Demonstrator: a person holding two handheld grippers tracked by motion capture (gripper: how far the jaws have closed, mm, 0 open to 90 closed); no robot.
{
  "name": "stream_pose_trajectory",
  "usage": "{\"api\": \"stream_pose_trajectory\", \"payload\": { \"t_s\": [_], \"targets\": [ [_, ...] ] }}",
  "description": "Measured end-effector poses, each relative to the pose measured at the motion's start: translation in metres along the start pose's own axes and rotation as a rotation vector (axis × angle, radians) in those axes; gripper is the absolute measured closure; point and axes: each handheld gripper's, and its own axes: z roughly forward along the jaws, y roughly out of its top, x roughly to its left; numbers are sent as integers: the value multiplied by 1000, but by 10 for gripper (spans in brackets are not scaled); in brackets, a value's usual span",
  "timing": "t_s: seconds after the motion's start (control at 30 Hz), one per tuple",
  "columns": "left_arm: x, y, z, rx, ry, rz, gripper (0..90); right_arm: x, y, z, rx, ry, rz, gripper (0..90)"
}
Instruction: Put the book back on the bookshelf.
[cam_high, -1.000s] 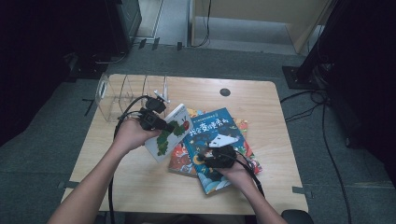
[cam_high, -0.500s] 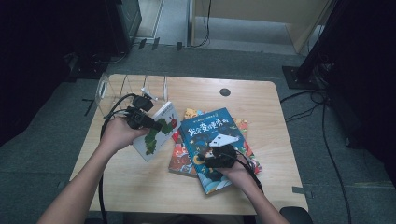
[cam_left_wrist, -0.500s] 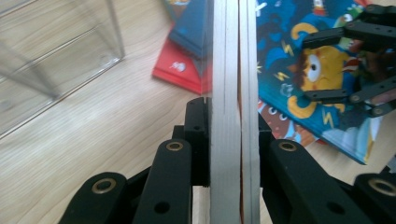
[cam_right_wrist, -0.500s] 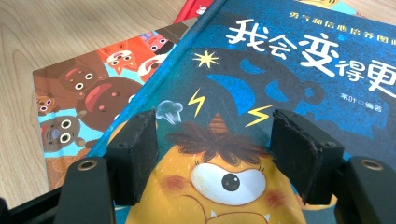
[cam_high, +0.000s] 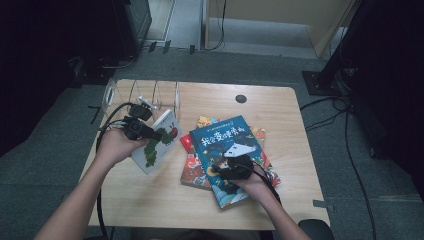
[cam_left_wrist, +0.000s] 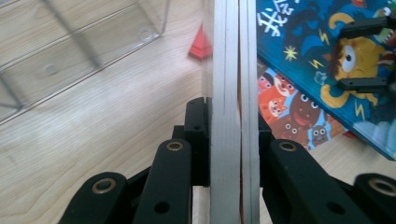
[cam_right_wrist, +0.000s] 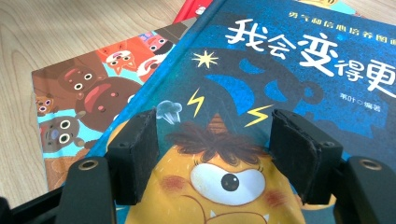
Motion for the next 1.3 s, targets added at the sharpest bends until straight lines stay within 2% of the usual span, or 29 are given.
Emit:
{"api": "stream_pose_trajectory", "payload": {
  "t_s": [0.4, 0.57, 0.67, 0.9, 1.03, 1.2, 1.3],
  "targets": [
    [18, 2, -4, 10, 31, -54, 780, 0, 0, 0, 1, -1, -1, 327],
    [23, 6, -9, -11, 38, -71, 780, 0, 0, 0, 0, -1, -2, 327],
    [23, 10, -9, 7, 63, -80, 780, 0, 0, 0, 0, -1, -2, 327],
    [21, 23, -6, 20, 73, -114, 780, 0, 0, 0, -1, -1, -5, 327],
    [20, 32, -3, 23, 73, -115, 780, 0, 0, 0, 0, -1, -2, 327],
    [20, 44, 1, 30, 94, -152, 780, 0, 0, 0, 0, -1, -2, 328],
    [17, 52, 3, 30, 103, -158, 780, 0, 0, 0, 0, -2, -1, 331]
  ]
}}
